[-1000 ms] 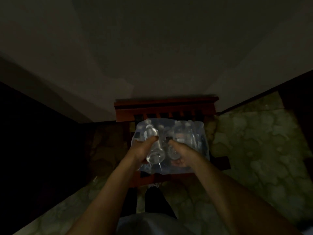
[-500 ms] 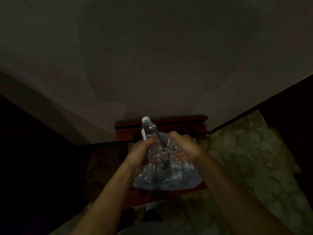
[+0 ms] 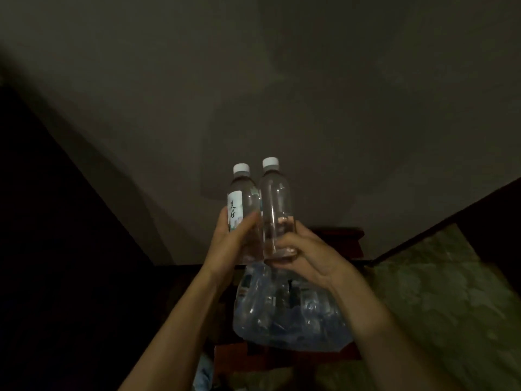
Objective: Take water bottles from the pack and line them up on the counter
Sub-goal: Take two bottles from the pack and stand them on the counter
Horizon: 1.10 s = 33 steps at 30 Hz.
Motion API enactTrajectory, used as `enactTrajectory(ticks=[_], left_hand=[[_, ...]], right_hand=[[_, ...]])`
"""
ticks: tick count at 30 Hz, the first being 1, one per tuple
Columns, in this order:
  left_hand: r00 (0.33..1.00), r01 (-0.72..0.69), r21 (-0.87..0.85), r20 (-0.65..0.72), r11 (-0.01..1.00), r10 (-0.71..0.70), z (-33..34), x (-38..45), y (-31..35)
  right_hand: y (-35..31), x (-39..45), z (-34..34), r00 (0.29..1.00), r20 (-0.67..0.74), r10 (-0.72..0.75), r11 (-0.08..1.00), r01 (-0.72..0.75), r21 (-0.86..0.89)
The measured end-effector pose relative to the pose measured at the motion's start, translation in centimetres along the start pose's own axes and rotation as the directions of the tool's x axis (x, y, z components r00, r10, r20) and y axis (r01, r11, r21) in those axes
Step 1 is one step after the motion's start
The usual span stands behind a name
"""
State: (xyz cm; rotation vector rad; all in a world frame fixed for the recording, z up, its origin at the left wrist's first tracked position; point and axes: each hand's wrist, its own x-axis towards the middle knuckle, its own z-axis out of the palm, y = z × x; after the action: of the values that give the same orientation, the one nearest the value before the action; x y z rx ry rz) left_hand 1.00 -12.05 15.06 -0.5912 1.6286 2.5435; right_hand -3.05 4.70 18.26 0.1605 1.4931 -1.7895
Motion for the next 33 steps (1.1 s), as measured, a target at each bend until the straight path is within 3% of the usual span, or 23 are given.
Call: enactTrajectory(ticks=[5, 11, 18, 24, 28, 33], left_hand=[[0.966, -0.241, 0.062, -0.078, 0.968, 0.246, -0.4, -3.6, 4.0], [0.927, -0.332, 0.104, -0.145, 0.938, 0.345, -2.6, -8.3, 8.2], [0.817, -0.528, 0.264, -0.1, 0.807, 0.568, -4.4, -13.4, 13.8], [0.72, -0.614, 0.415, -0.055, 0.671, 0.692, -8.1, -18.6, 19.6], [0.677, -0.617, 0.468, -0.093, 0.632, 0.73, -13.9, -22.5, 22.4], [0.673, -0.643, 0.383, -0.132, 0.663, 0.728, -21.6, -27.2, 25.0]], right_hand=[[-1.0, -0.3, 5.0, 0.986, -0.043, -0.161, 0.981, 0.155, -0.115], [-1.3, -2.7, 8.9, 0.917, 0.05, -0.397, 0.895, 0.398, -0.203], [-3.9, -4.8, 14.3, 0.878, 0.224, -0.423, 0.881, 0.456, -0.124], [-4.8, -5.9, 23.2, 0.801, 0.239, -0.548, 0.833, 0.547, 0.076], [-4.3, -6.7, 30.4, 0.714, 0.285, -0.64, 0.759, 0.644, 0.09], [-2.6, -7.5, 39.1, 0.702, 0.274, -0.657, 0.745, 0.661, 0.093]])
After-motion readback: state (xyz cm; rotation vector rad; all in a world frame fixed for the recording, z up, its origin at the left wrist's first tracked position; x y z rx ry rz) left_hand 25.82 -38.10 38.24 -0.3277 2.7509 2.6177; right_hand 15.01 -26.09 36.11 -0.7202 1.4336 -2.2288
